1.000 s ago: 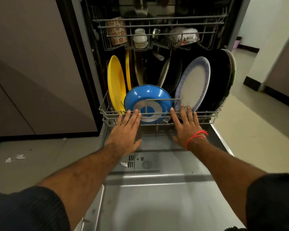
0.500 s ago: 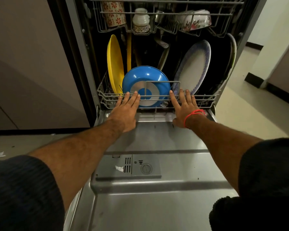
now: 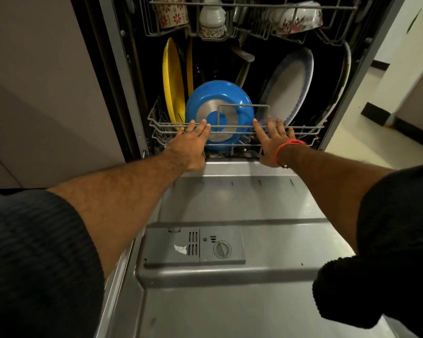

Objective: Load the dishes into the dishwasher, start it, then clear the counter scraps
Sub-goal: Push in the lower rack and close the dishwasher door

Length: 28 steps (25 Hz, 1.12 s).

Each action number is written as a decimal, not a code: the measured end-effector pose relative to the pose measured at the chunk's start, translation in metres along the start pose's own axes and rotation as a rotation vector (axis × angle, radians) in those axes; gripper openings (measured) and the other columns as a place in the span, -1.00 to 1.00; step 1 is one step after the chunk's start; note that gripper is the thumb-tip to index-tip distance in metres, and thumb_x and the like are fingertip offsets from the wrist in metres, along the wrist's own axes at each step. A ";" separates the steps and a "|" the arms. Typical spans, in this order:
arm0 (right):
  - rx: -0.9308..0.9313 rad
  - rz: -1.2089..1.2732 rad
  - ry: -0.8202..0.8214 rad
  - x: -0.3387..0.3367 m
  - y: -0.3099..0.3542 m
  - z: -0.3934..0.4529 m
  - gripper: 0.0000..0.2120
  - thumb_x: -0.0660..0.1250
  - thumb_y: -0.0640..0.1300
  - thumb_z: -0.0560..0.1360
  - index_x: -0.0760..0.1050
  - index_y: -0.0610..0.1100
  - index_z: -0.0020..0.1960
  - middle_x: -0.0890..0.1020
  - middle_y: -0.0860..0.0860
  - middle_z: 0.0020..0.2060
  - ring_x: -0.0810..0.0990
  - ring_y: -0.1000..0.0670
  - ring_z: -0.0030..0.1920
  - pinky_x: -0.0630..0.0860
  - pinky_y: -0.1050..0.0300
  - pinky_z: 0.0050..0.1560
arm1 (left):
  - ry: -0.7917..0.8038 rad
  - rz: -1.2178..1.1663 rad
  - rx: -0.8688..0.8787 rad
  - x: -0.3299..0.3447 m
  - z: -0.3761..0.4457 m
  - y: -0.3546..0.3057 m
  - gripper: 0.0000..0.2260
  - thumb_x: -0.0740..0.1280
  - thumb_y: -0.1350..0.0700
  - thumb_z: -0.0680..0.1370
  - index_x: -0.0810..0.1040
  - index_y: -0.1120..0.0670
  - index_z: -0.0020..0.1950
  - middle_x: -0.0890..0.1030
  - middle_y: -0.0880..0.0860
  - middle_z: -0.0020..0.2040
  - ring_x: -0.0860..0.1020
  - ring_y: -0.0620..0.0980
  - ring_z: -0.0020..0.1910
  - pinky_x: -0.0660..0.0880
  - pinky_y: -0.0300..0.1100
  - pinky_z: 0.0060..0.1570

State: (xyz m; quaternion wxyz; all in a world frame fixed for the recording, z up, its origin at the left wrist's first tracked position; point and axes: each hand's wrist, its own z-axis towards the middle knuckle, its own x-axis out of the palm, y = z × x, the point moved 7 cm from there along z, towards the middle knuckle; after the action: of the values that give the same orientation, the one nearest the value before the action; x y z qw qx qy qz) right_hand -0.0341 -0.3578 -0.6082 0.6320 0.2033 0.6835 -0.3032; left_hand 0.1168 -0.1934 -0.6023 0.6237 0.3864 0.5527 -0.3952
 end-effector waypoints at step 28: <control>-0.229 0.391 -0.090 0.082 0.025 -0.179 -0.32 0.20 -0.06 0.62 -0.10 0.08 0.61 -0.11 -0.08 0.60 -0.15 -0.14 0.60 -0.13 -0.15 0.57 | -0.116 -0.097 0.186 0.045 -0.138 -0.008 -0.35 0.19 -0.09 0.66 -0.04 0.01 0.67 -0.26 0.02 0.66 -0.23 0.11 0.63 -0.12 0.30 0.57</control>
State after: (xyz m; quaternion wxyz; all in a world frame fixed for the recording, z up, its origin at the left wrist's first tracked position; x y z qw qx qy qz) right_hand -0.1598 -0.2277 -0.6896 0.7277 0.2449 0.6321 -0.1041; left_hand 0.0596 -0.0725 -0.6597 0.5964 0.3919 0.4945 -0.4961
